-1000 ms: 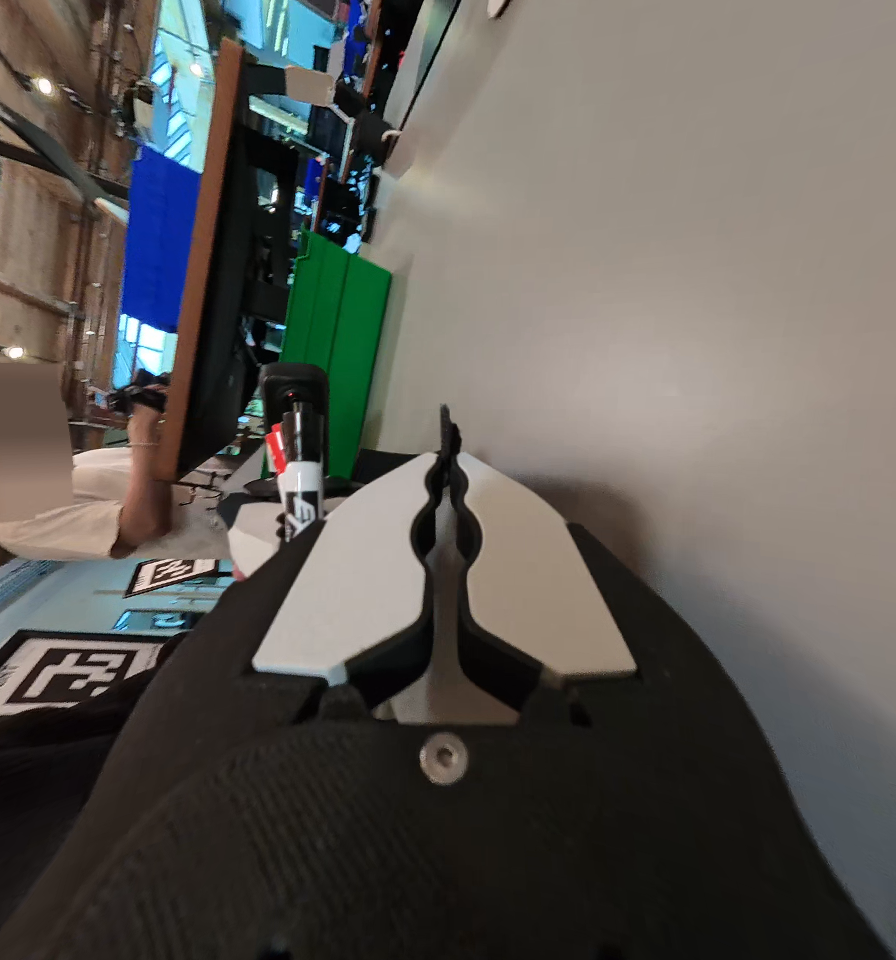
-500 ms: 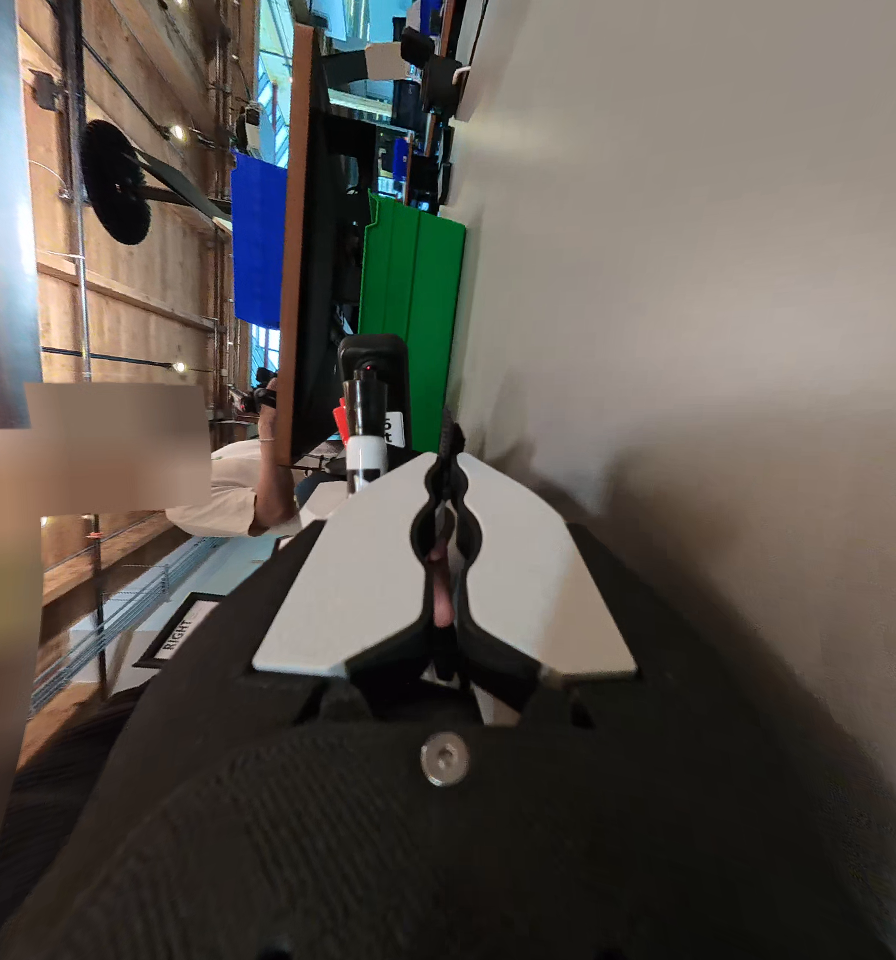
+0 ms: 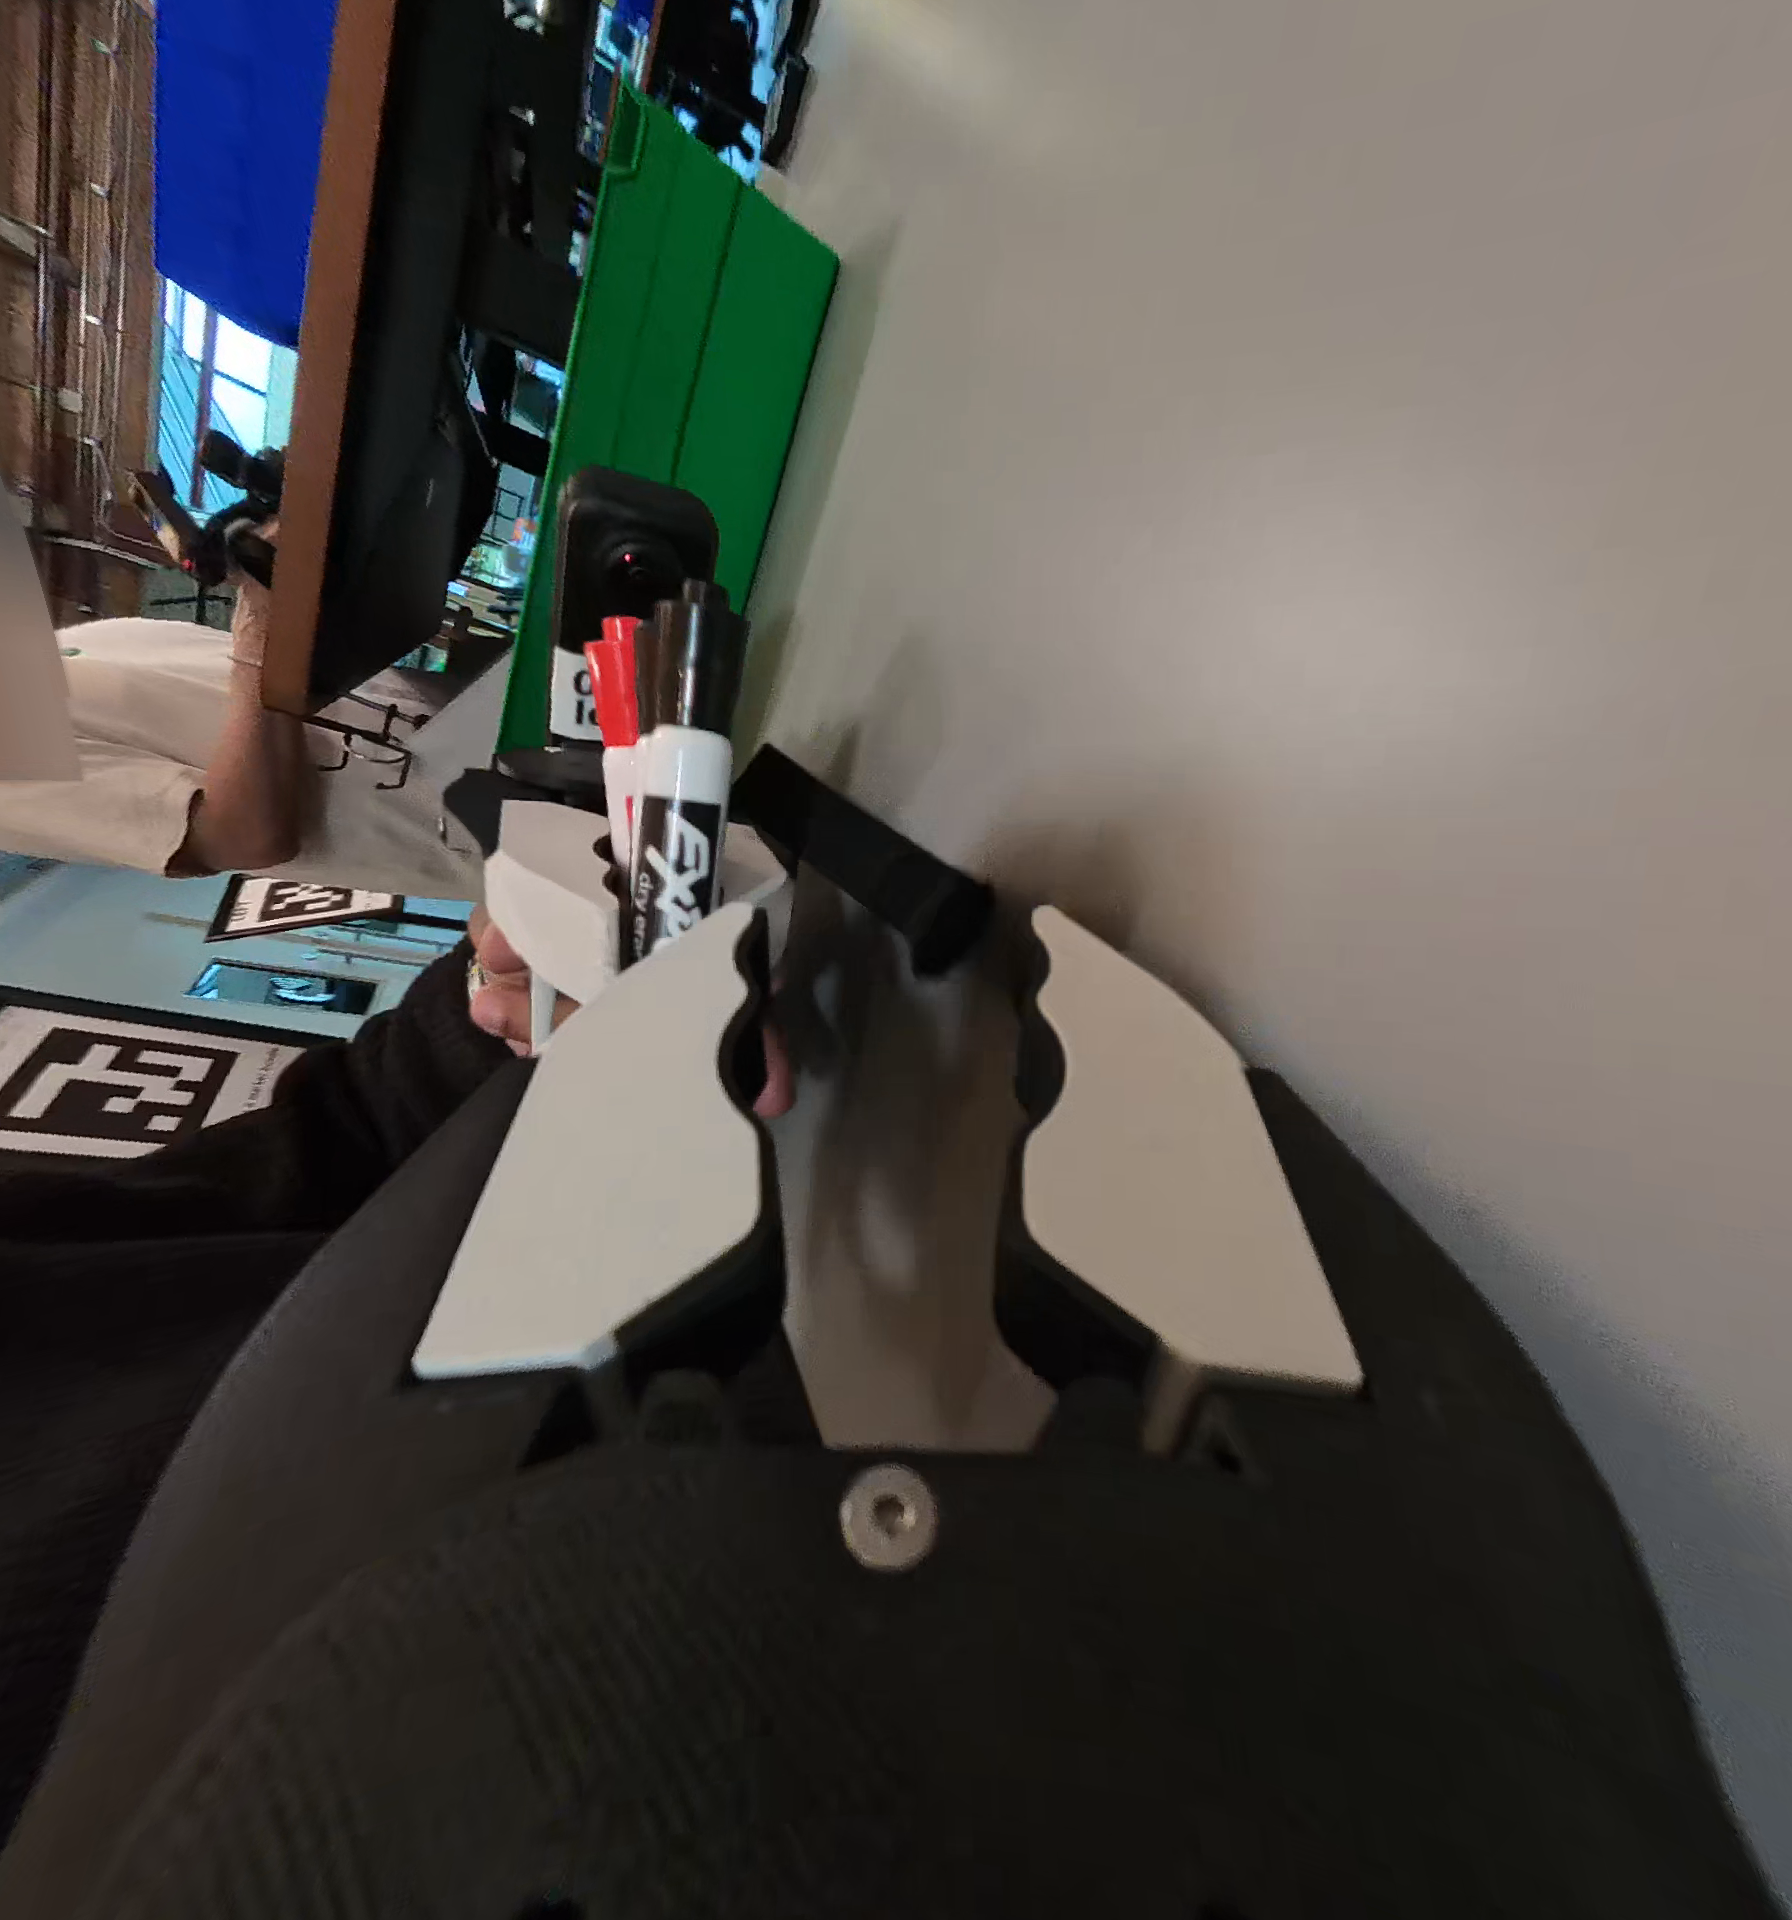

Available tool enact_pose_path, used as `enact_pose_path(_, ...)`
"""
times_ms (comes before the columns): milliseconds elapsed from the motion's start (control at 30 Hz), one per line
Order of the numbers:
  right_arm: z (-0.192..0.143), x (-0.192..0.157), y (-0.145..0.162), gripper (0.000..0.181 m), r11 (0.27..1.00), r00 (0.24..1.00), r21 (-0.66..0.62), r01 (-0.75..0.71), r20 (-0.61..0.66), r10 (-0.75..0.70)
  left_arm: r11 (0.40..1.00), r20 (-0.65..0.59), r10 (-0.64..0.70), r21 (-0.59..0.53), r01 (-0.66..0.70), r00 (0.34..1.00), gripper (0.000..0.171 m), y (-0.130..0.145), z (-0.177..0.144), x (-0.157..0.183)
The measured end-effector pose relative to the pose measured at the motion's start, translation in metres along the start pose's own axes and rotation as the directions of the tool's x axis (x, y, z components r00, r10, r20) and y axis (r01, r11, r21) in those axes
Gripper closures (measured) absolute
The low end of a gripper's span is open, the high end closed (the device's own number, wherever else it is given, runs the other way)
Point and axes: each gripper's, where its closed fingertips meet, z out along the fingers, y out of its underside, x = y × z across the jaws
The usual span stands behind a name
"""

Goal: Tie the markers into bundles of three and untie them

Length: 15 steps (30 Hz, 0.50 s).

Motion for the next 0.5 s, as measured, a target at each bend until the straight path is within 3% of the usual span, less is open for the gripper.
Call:
enact_pose_path(233, -0.029, -0.001, -0.038, 0.128, 0.98, 0.996, 0.177, 0.091, -0.023, -0.089, 1.0, 0.011, 0.017, -0.005, -0.017, 1.0, 0.152, 0.001, 0.0, -0.001)
enact_pose_path(367, -0.045, -0.011, -0.056, 0.13, 0.953, 0.996, 0.297, 0.065, 0.042, -0.081, 1.0, 0.018, 0.024, -0.013, -0.024, 1.0, 0.152, 0.002, 0.001, -0.002)
enact_pose_path(500, -0.044, -0.014, -0.054, 0.131, 0.956, 0.995, 0.292, 0.031, 0.085, -0.058, 1.0, 0.007, 0.004, -0.011, -0.004, 1.0, 0.152, 0.001, 0.002, -0.003)
